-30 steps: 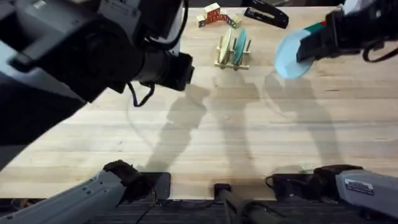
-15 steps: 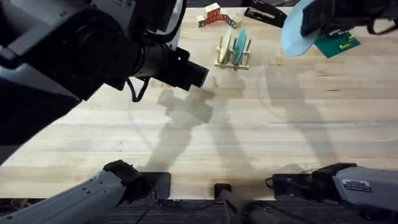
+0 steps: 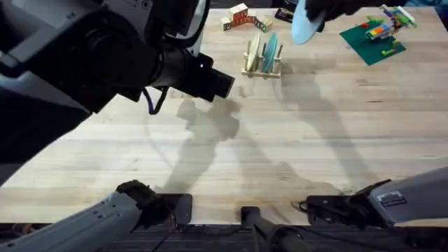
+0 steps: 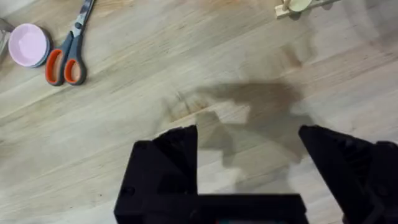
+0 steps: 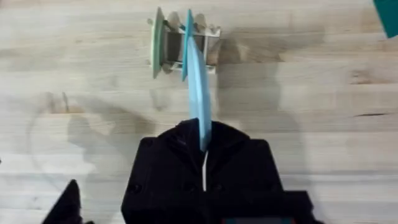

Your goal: Pick up the plates from the table one by one and place each into a slot on the dish rack.

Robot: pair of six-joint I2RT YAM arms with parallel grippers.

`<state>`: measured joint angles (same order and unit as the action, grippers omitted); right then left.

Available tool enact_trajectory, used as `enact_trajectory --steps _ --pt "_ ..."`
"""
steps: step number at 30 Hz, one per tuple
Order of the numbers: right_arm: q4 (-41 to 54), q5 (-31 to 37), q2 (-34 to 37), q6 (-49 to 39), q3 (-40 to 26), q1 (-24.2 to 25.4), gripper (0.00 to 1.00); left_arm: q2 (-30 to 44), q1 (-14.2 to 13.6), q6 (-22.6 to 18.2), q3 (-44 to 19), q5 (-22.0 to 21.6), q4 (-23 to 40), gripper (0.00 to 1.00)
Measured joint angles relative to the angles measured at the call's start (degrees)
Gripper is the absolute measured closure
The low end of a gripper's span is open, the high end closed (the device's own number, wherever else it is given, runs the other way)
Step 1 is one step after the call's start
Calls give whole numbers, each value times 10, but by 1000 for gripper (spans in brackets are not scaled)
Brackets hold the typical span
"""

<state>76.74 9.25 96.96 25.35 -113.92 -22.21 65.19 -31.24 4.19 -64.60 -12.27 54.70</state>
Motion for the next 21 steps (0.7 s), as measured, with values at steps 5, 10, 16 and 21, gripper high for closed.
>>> enact_trajectory --steps 5,10,16,21 --pt "0 1 25 38 -8 -9 971 0 0 -2 0 0 0 7" --pt "0 4 42 67 -8 -9 971 0 0 -2 0 0 -1 7" --pt "0 4 47 90 -8 -9 971 0 0 -3 0 0 -3 7" --pt "0 4 47 94 -8 -9 971 0 0 -3 0 0 -3 8"
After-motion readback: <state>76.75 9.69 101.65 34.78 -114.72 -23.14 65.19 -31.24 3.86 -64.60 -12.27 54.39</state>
